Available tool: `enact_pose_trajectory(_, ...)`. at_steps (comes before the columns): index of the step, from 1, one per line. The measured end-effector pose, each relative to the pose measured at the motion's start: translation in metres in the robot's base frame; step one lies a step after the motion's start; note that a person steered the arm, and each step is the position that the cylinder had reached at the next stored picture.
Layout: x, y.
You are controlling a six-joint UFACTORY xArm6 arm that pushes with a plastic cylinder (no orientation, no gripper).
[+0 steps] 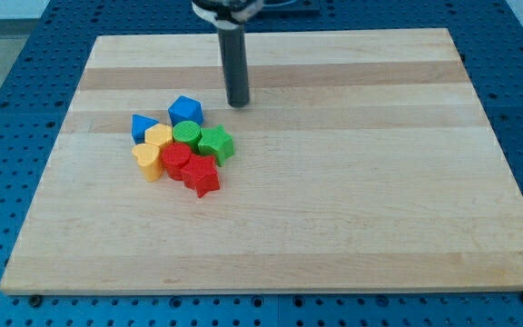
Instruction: Move the green star to the top right of the green circle
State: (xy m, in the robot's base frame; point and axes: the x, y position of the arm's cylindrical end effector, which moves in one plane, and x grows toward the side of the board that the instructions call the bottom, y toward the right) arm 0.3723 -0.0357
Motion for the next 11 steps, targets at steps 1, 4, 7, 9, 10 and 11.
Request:
enact_pose_trajectory(1,0.062,0.055)
enact_pose_trajectory(4,0.127,-0.018)
enact_pose_trajectory(7,0.097,-0.031)
enact_pose_trajectory(9,0.097,-0.036)
enact_pose_trajectory(10,0.092,-0.036)
enact_pose_trajectory(11,0.091,-0.036)
